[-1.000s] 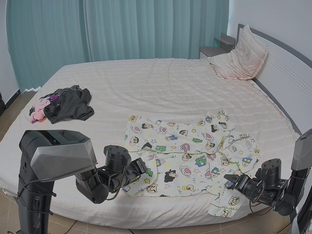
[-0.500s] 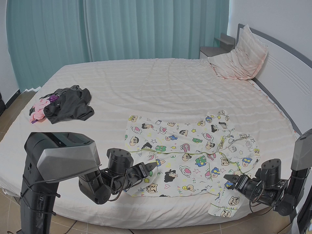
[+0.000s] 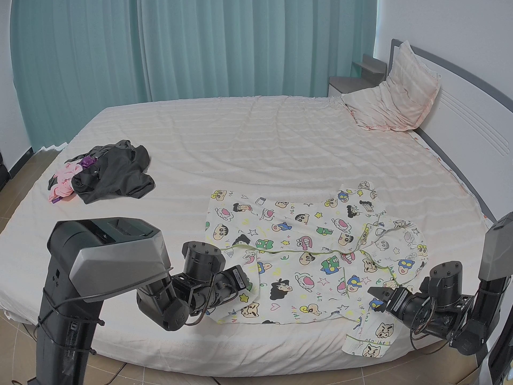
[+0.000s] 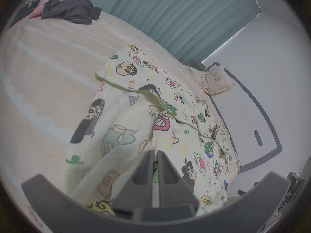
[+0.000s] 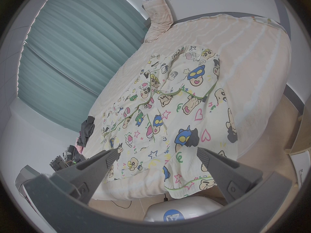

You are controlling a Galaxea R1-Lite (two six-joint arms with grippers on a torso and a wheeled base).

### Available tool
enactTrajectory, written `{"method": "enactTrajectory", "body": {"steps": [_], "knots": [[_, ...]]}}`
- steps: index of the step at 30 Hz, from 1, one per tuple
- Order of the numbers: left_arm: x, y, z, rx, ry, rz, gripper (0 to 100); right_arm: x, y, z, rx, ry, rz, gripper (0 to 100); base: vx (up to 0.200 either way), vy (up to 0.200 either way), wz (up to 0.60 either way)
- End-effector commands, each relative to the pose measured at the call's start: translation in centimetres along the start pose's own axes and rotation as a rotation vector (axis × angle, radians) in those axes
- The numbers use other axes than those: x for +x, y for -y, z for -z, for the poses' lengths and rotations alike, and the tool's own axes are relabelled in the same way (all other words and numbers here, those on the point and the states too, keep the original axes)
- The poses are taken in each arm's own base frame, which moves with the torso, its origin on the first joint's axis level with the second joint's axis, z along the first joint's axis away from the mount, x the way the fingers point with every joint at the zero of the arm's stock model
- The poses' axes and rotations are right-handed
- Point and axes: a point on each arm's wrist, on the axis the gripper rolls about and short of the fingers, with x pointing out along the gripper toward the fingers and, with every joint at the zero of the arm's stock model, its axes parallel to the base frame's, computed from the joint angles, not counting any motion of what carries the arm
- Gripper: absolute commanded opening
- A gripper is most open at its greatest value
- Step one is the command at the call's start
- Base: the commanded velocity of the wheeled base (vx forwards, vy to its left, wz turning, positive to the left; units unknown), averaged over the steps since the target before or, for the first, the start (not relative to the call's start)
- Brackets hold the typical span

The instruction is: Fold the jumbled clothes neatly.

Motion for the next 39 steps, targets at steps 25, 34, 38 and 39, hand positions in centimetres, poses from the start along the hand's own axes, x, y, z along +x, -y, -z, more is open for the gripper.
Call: {"method": "enactTrajectory", "body": {"steps": [25, 34, 38, 39], "knots": [[-2.2, -0.3, -5.4, 0.095, 0.125, -0.029, 0, -0.3, 0.3, 0.2, -0.002, -0.008, 0.011, 100, 0.000, 0.000, 0.00], [-2.3, -1.2, -7.4, 0.184, 0.165, -0.058, 0, -0.3, 0.3, 0.2, -0.002, -0.008, 0.011, 100, 0.000, 0.000, 0.00], [-2.0, -0.7, -8.1, 0.185, 0.167, -0.061, 0, -0.3, 0.3, 0.2, -0.002, -0.008, 0.011, 100, 0.000, 0.000, 0.00], [-2.0, -0.7, -8.1, 0.185, 0.166, -0.062, 0, -0.3, 0.3, 0.2, -0.002, -0.008, 0.011, 100, 0.000, 0.000, 0.00]]}}
